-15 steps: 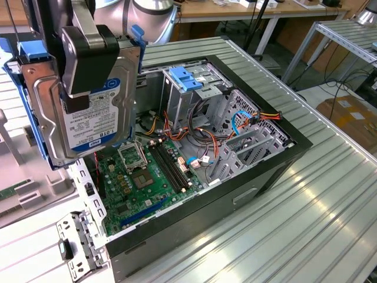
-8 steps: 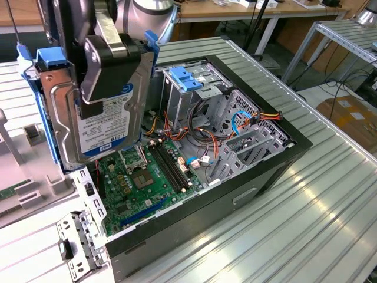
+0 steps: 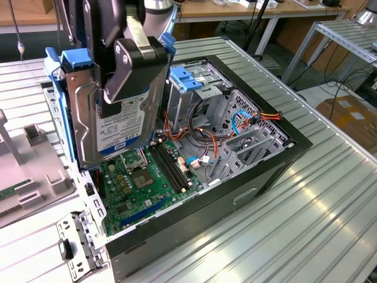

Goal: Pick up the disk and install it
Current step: 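Pick up the disk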

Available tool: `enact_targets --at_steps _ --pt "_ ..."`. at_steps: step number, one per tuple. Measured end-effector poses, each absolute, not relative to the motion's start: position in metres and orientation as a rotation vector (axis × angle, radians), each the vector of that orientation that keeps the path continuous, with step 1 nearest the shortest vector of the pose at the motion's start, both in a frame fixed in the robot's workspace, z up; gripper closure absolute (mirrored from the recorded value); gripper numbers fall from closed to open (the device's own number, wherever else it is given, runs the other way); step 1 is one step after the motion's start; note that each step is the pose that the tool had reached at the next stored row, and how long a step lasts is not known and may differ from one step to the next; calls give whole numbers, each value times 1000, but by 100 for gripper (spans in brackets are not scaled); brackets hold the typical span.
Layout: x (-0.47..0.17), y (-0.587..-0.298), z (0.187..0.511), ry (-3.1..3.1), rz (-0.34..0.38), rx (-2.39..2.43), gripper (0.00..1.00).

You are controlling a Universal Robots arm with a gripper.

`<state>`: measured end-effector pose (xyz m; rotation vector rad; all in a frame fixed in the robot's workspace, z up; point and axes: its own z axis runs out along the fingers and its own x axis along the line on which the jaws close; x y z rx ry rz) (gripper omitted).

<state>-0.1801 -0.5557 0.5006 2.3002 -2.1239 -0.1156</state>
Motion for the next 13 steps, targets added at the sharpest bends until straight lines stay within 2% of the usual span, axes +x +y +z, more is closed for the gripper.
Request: enact_targets --at_steps 13 --pt "-156 -563 499 -2123 -117 2300 64"
